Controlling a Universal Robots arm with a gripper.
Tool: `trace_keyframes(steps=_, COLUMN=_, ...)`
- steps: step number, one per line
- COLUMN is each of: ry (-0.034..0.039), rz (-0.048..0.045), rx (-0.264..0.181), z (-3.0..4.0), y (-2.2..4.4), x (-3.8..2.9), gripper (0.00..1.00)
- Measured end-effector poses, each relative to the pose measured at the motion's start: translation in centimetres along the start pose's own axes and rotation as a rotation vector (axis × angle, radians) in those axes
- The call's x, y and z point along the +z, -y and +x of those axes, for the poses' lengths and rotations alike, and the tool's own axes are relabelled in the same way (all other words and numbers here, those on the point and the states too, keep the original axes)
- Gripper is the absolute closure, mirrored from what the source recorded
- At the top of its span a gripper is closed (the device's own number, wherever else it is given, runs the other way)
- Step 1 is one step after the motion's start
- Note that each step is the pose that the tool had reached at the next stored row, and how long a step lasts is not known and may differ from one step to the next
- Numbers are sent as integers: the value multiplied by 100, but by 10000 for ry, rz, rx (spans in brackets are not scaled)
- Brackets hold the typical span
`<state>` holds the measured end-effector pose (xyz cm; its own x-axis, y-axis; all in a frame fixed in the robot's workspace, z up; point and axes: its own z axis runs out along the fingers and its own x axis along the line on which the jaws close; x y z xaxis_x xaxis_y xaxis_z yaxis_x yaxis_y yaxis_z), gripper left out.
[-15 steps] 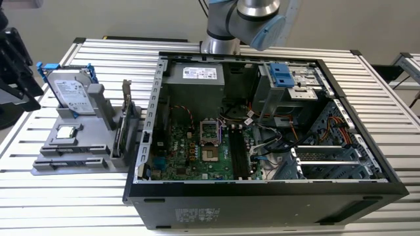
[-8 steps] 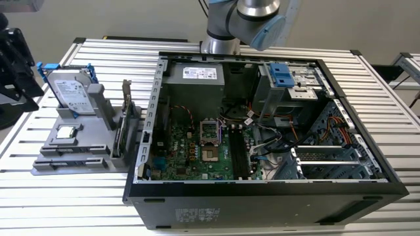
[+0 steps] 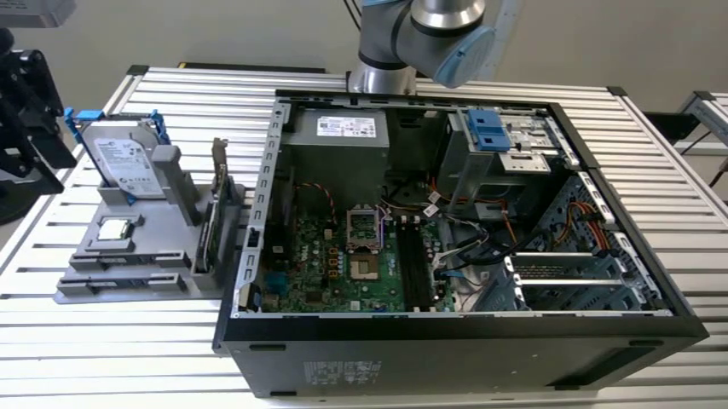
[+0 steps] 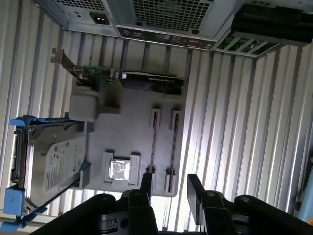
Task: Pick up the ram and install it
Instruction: 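Pick up the ram and move it above insertion slot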
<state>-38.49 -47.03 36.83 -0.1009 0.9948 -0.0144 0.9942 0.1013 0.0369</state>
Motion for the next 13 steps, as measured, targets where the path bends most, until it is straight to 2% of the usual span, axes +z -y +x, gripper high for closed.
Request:
trace_keyframes(steps=1, ry=4, rz=8, rx=122, z=0, y=0, x=1, gripper=0)
trace_keyframes(steps=2, ry=16, rz=33, rx=517, z=0, y=2, x=3, gripper=0)
trace_keyframes(steps=8, ry=39, rz=74, rx=1200, z=1, y=6, x=7, gripper=0)
trace_keyframes(steps=13, ry=43, rz=77, rx=1337, z=1, y=6, x=7, gripper=0)
